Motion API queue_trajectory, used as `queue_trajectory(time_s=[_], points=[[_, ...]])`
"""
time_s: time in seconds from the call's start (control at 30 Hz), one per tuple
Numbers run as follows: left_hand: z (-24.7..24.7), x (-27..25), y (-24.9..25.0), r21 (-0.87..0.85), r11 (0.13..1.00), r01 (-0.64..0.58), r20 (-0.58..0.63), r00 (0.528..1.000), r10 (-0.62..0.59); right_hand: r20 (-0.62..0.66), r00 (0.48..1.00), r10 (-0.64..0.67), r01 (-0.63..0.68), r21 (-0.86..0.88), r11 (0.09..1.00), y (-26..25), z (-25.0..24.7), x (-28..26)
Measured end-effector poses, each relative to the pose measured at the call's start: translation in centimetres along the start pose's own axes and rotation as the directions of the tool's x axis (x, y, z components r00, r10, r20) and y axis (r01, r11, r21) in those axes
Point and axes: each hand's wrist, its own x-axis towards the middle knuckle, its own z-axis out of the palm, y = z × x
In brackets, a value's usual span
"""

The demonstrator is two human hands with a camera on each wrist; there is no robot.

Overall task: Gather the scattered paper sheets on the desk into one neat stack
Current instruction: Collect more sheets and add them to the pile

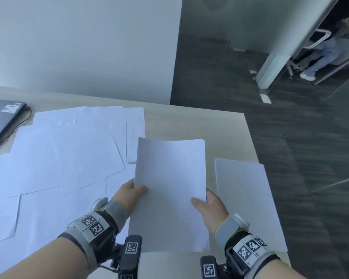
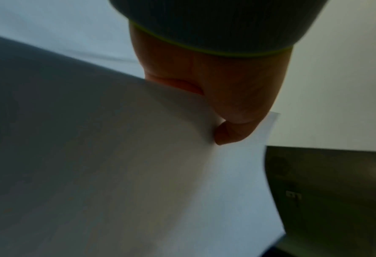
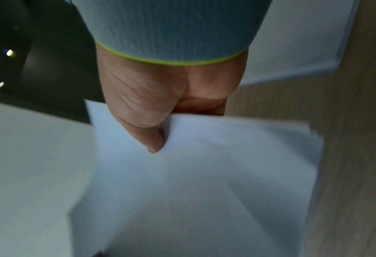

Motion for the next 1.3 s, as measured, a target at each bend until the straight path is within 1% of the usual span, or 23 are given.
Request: queue_trajectory(time_s=[0.03,0.07,0.13,0.23,0.37,0.43,0.5,0.57,0.67,0.73,0.83,0.9,0.93,1.07,1.13,1.2,1.27,1.3], points=[[1.2,0.2,0.0,0.003,1.0,0.015,0.012,1.0,-0.015,-0.031,1.0,0.007,-0.007,0.003,1.0,0.4,-1.2,0.0],[3.8,0.6,0.3,0.026,0.999,0.034,0.04,0.999,-0.035,-0.067,0.997,0.036,-0.035,0.012,0.999,1.5,-3.5,-0.1],[7.0,0.9,0.3,0.082,0.995,0.055,0.071,0.996,-0.06,-0.108,0.991,0.085,-0.084,0.014,0.996,3.0,-6.4,-0.2],[14.5,1.7,0.3,0.151,0.986,0.076,0.135,0.986,-0.096,-0.193,0.97,0.146,-0.144,0.024,0.989,6.3,-12.9,-0.3],[19.8,2.1,0.4,0.186,0.98,0.069,0.157,0.983,-0.099,-0.257,0.953,0.162,-0.167,0.002,0.986,7.8,-17.5,-0.3],[23.3,2.6,0.3,0.203,0.977,0.066,0.169,0.98,-0.101,-0.279,0.944,0.179,-0.184,0.006,0.983,9.0,-20.2,-0.1],[24.6,2.7,0.4,0.21,0.975,0.065,0.171,0.98,-0.102,-0.288,0.941,0.178,-0.186,0.001,0.983,9.5,-21.3,0.5],[26.4,3.0,0.2,0.253,0.965,0.063,0.167,0.98,-0.108,-0.281,0.943,0.181,-0.186,0.011,0.983,10.4,-22.8,0.9],[26.8,2.9,0.0,0.296,0.952,0.071,0.115,0.987,-0.109,-0.241,0.955,0.171,-0.178,-0.008,0.984,11.1,-23.8,1.3],[26.5,2.8,-0.2,0.335,0.94,0.061,0.083,0.992,-0.094,-0.255,0.953,0.165,-0.184,-0.05,0.982,11.3,-24.1,1.5],[26.1,2.5,-0.4,0.365,0.93,0.045,0.031,0.998,-0.061,-0.277,0.944,0.182,-0.23,-0.154,0.961,12.1,-24.5,2.1],[25.8,2.4,-0.6,0.375,0.926,0.034,0.009,0.999,-0.04,-0.26,0.948,0.186,-0.231,-0.157,0.96,12.4,-24.4,2.3],[25.6,2.4,-0.7,0.376,0.926,0.028,0.015,0.999,-0.036,-0.244,0.954,0.176,-0.219,-0.161,0.962,12.5,-24.3,2.4],[25.1,2.3,-1.0,0.374,0.927,0.0,0.112,0.993,-0.045,-0.199,0.966,0.165,-0.198,-0.162,0.967,13.5,-23.9,3.0],[24.7,2.3,-1.1,0.374,0.927,-0.018,0.142,0.989,-0.038,-0.204,0.967,0.151,-0.184,-0.154,0.971,12.9,-23.6,2.9],[23.2,2.3,-1.4,0.359,0.933,-0.034,0.146,0.989,-0.02,-0.271,0.955,0.123,-0.177,-0.184,0.967,11.0,-22.8,2.4],[22.0,2.4,-1.6,0.381,0.924,-0.042,0.122,0.992,-0.006,-0.341,0.936,0.083,-0.154,-0.187,0.97,9.7,-22.5,2.0],[20.8,2.5,-1.9,0.383,0.923,-0.043,0.1,0.995,0.005,-0.34,0.939,0.056,-0.125,-0.184,0.975,8.8,-21.7,1.9]])
